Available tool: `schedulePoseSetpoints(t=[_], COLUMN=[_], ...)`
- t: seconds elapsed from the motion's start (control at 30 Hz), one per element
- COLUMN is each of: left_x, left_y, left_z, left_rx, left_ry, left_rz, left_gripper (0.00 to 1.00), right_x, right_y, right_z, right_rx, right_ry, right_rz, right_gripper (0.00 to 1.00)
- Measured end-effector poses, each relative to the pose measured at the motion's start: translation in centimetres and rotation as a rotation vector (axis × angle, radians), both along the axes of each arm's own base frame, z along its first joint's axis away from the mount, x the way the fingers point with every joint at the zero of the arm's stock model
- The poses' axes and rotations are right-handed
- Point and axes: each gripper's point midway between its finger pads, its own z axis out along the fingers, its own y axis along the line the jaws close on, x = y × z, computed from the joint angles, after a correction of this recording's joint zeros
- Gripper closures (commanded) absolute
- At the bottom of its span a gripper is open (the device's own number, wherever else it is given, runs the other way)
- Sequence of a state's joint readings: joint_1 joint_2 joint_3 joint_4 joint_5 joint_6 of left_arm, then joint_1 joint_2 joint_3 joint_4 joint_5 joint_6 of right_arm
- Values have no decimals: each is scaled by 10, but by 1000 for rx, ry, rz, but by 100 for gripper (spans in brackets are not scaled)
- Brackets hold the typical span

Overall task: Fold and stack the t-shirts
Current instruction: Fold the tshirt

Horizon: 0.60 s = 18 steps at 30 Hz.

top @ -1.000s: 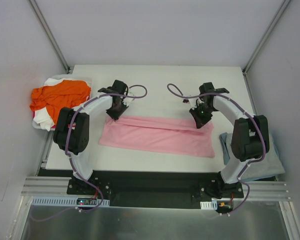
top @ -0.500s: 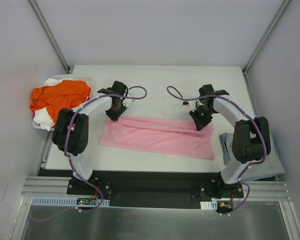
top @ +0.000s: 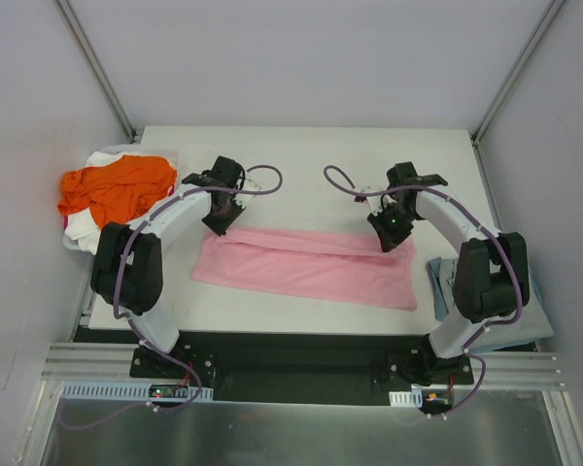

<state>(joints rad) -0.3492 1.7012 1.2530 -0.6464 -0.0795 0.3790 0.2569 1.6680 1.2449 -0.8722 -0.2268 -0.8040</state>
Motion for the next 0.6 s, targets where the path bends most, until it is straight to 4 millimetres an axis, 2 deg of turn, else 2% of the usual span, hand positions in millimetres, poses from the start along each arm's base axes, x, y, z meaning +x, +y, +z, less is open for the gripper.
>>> schedulePoseSetpoints(t=[0.23,0.6], left_x=[-29,-61], left_y=[6,13], left_z=[-7,-5], left_rx=[14,11], left_ry=[56,83], left_rz=[-4,4], left_gripper=[79,78], right_x=[0,-2], right_y=[0,0], right_z=[0,-3], right_rx=[0,-2], right_ry=[-1,5], right_rz=[1,1], right_gripper=[99,99])
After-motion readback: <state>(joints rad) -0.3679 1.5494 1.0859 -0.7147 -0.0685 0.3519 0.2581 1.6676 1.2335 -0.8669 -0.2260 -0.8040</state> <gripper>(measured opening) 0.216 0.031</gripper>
